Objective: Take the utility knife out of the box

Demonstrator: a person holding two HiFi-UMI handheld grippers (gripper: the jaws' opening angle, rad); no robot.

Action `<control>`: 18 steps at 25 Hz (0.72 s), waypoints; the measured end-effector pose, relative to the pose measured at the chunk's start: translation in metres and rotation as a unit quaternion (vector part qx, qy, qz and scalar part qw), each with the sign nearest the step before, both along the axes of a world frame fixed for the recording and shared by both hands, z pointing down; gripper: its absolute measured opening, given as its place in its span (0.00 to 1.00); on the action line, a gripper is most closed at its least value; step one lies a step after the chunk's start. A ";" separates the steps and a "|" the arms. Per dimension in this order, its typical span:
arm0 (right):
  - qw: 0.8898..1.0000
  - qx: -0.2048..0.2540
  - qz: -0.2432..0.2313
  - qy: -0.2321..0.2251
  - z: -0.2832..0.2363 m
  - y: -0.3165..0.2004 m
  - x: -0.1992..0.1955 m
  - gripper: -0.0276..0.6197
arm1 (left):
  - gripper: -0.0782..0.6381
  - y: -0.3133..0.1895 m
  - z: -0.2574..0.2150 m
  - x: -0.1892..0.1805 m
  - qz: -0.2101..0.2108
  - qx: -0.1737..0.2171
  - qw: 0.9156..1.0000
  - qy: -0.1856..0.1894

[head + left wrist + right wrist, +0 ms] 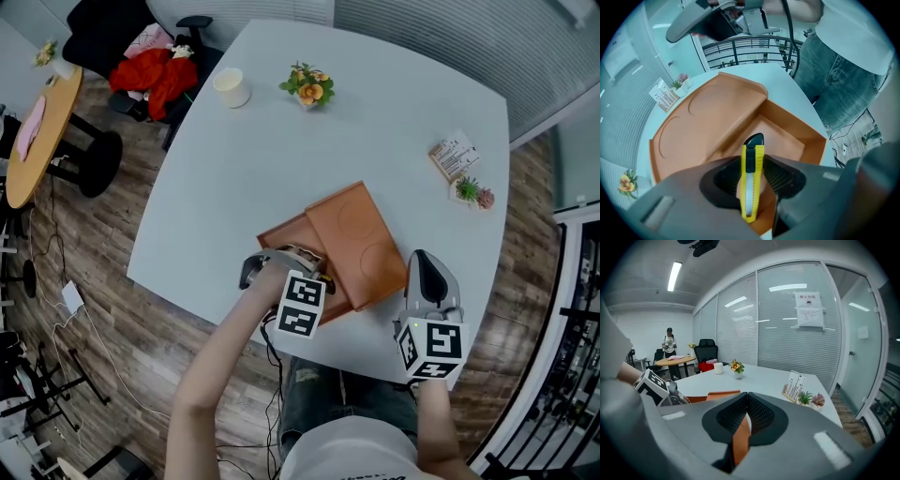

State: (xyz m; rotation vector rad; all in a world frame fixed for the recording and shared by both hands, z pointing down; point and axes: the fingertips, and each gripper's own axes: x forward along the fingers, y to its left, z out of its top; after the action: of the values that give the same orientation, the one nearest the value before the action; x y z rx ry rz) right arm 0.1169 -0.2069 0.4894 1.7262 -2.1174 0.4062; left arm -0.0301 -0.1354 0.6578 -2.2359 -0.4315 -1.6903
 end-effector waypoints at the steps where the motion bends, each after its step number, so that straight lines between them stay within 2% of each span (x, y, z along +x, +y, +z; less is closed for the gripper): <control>1: 1.000 0.001 -0.001 0.000 -0.001 0.000 0.000 0.09 | 0.33 -0.001 -0.003 0.000 -0.001 0.005 1.000 0.003; 7: 1.000 0.017 -0.009 0.003 -0.014 -0.004 -0.004 0.09 | 0.33 -0.010 -0.030 -0.004 -0.021 0.037 0.999 0.020; 12: 0.999 0.029 -0.014 0.004 -0.025 -0.004 -0.009 0.09 | 0.32 -0.016 -0.059 -0.004 -0.066 0.045 0.995 0.062; 15: 0.999 0.039 -0.019 0.005 -0.031 -0.003 -0.012 0.09 | 0.32 -0.025 -0.080 -0.005 -0.117 0.055 0.987 0.099; 18: 0.998 0.052 -0.023 0.013 -0.036 -0.003 -0.013 0.09 | 0.32 -0.033 -0.103 -0.006 -0.178 0.057 0.971 0.146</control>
State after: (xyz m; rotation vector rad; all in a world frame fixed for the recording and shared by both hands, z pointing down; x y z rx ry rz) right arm 0.1041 -0.2099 0.4531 1.7249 -2.1905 0.2651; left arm -0.0357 -0.1686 0.5548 -2.5323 0.1417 -1.4526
